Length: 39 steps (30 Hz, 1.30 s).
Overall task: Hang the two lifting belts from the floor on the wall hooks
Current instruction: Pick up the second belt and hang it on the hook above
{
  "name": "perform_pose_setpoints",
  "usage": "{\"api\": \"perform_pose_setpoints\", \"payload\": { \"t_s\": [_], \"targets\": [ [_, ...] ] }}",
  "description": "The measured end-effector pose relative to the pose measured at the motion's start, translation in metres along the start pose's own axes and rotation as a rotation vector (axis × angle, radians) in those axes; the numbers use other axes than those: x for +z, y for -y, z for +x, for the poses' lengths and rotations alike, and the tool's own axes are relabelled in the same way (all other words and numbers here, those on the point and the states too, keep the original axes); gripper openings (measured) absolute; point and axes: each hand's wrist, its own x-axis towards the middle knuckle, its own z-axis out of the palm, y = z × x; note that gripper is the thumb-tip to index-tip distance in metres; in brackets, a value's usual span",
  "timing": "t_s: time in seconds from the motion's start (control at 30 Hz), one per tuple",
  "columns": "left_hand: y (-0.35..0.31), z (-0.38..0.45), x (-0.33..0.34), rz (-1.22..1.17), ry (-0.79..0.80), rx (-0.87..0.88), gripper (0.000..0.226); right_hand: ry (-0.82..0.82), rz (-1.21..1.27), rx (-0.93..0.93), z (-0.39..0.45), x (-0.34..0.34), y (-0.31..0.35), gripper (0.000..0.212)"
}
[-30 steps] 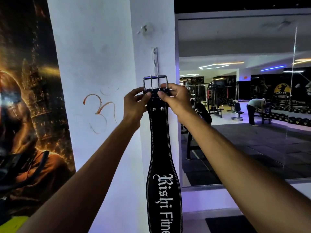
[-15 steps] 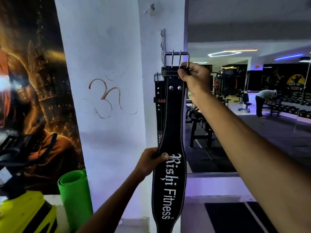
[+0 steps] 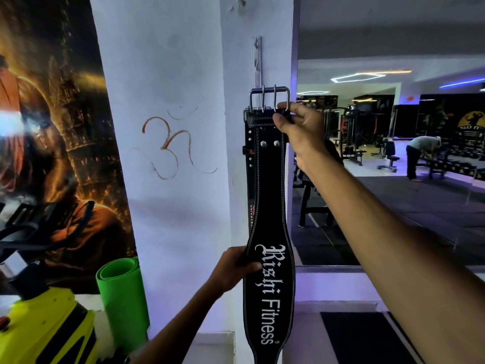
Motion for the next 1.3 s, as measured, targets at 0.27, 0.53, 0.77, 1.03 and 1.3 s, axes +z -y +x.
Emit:
{"api": "perform_pose_setpoints", "payload": {
  "t_s": [0.27, 0.53, 0.77, 1.03, 1.3],
  "targets": [
    [-0.118, 0.056, -0.032, 0.056, -0.423, 0.368, 0.017, 0.040, 0.019, 0.016, -0.008, -0.009, -0.016, 0.033],
    [-0.209, 0.106, -0.057, -0.016, -0.519, 0.549, 0.029, 0.085, 0.131, 0.068, -0.009, -0.021, -0.022, 0.039],
    [-0.218, 0.129, -0.044, -0.024, -0.631, 0.602, 0.031, 0.128, 0.050, -0.134, 0.019, -0.032, -0.029, 0.030],
    [-0.192, 0.193, -0.061, -0.123, -0.647, 0.571, 0.018, 0.160, 0.047, -0.091, 0.071, -0.016, -0.075, 0.029],
    [-0.161, 0.284, -0.104, -0.105, -0.576, 0.635, 0.014, 0.115, 0.031, -0.155, 0.144, 0.023, -0.126, 0.023]
  ]
}}
